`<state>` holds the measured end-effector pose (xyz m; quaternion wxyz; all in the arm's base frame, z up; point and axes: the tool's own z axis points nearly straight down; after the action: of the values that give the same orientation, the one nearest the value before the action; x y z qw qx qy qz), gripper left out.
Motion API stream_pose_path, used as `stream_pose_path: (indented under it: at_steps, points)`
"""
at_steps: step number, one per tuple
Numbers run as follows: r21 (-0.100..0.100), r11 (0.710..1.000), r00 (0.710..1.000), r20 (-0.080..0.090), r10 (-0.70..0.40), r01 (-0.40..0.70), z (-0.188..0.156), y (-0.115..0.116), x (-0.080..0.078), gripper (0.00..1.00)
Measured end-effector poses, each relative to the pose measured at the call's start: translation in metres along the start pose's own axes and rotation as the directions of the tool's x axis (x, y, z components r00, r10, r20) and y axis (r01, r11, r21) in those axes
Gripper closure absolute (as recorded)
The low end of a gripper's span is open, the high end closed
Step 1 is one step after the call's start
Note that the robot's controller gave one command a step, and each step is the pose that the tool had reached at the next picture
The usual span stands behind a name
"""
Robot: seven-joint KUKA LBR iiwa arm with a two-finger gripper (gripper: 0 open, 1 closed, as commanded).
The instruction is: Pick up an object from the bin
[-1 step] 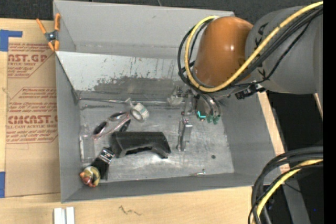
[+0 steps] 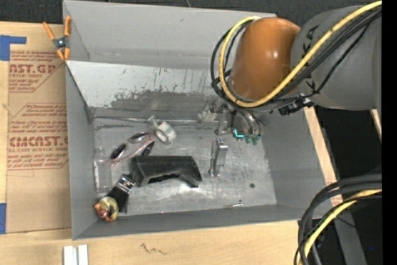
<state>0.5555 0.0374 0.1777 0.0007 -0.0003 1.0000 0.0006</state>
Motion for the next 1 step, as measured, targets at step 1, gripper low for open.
stream_pose_path:
  at_steps: [1]
  points:
    - [-0.002,0.995,0.995,0.014,-0.097,0.097,0.1051,0.0703,0.0300,1.00]
